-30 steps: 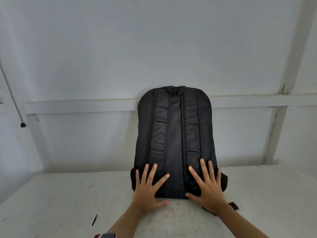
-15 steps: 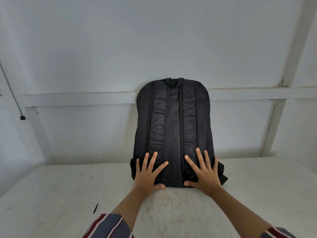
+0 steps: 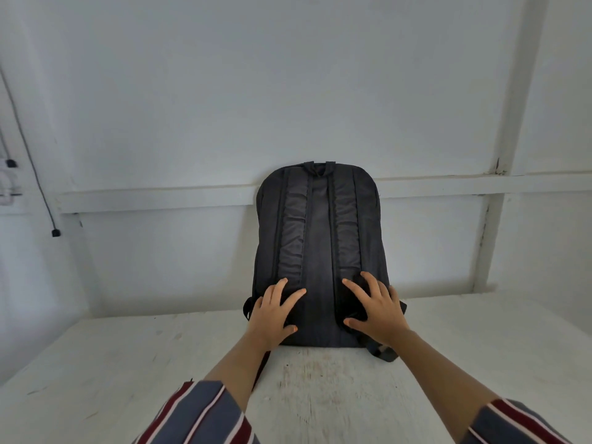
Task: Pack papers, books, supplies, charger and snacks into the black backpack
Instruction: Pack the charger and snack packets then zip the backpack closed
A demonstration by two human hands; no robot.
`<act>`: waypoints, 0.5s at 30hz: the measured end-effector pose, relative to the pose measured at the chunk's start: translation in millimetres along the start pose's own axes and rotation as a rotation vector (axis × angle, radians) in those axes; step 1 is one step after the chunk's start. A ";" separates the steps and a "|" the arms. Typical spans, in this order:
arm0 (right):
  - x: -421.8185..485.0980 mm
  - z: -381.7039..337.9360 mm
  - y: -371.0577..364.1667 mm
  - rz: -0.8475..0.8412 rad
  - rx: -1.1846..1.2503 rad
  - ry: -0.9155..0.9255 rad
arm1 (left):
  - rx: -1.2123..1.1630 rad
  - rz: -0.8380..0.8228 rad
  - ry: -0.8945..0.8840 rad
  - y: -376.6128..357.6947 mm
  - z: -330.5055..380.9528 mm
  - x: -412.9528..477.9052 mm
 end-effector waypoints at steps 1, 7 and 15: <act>-3.1 1.7 9.2 0.060 0.058 -0.063 | -0.024 0.068 0.072 8.6 -3.7 -1.1; -56.8 60.8 -38.6 0.062 0.800 -0.793 | -0.791 0.261 0.889 -34.3 -52.7 -64.5; -42.5 57.1 -69.1 0.027 1.054 -0.741 | -1.256 0.352 0.873 -68.5 -45.3 -56.5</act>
Point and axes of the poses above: each hand's wrist, its own x-axis towards the middle knuckle, its own y-axis out of the back of the hand, z = x × y, the point moved 9 cm from there along x, towards the middle knuckle, and after that the axes turned 5 degrees about -y, right-handed, at the moved point
